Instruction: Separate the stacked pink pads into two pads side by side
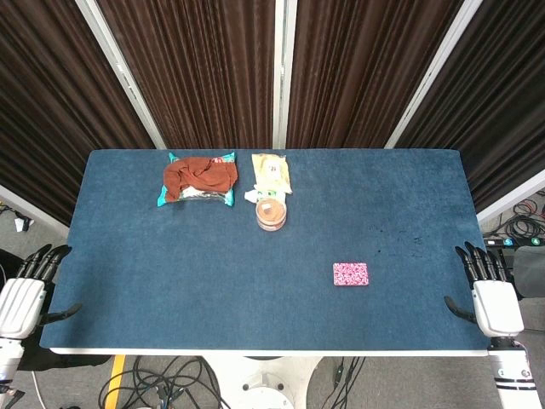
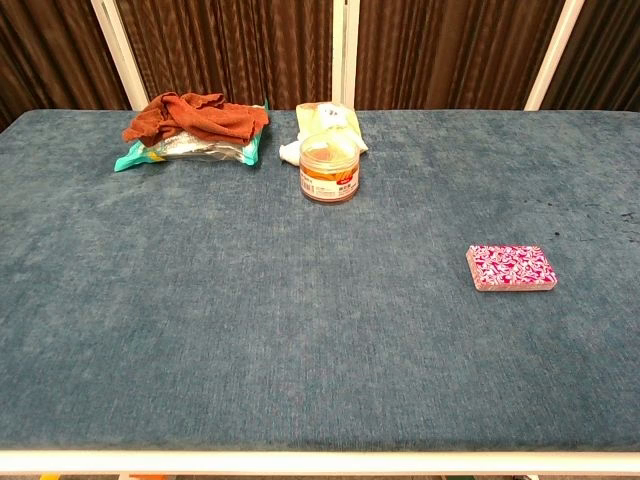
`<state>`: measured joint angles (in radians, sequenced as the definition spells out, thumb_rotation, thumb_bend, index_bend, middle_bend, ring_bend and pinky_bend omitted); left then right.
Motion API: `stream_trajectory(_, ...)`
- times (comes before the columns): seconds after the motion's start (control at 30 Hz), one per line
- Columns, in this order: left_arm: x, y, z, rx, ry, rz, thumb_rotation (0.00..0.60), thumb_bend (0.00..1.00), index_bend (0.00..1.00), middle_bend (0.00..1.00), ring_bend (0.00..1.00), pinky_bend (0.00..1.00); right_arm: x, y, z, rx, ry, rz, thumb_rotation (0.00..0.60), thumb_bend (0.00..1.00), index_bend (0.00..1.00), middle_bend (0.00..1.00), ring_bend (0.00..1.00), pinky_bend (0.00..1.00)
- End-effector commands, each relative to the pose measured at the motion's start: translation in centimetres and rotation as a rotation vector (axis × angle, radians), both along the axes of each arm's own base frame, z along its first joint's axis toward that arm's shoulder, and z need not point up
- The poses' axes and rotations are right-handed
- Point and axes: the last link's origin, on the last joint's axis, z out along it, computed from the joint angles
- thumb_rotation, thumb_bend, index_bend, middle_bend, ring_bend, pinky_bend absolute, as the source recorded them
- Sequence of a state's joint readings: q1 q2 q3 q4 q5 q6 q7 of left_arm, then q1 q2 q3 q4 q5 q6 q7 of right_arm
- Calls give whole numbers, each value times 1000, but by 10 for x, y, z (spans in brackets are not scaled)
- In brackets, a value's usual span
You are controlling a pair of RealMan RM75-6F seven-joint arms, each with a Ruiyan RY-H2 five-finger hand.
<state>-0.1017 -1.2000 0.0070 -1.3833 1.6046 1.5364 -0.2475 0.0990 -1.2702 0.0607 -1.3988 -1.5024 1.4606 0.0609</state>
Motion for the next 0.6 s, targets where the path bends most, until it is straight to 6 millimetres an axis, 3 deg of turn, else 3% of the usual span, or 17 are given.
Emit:
stream_trajectory(0.03, 1, 0, -2, -6, 0, -3, 600, 16, 92, 100, 0, 125, 0, 0, 2, -3, 2, -2, 600, 133, 0, 0, 0, 0)
stream_trajectory(0.6, 0, 1, 2, 4, -2, -5, 600, 15, 92, 101, 0, 125, 4, -1, -3, 10, 2, 1, 600, 133, 0, 0, 0, 0)
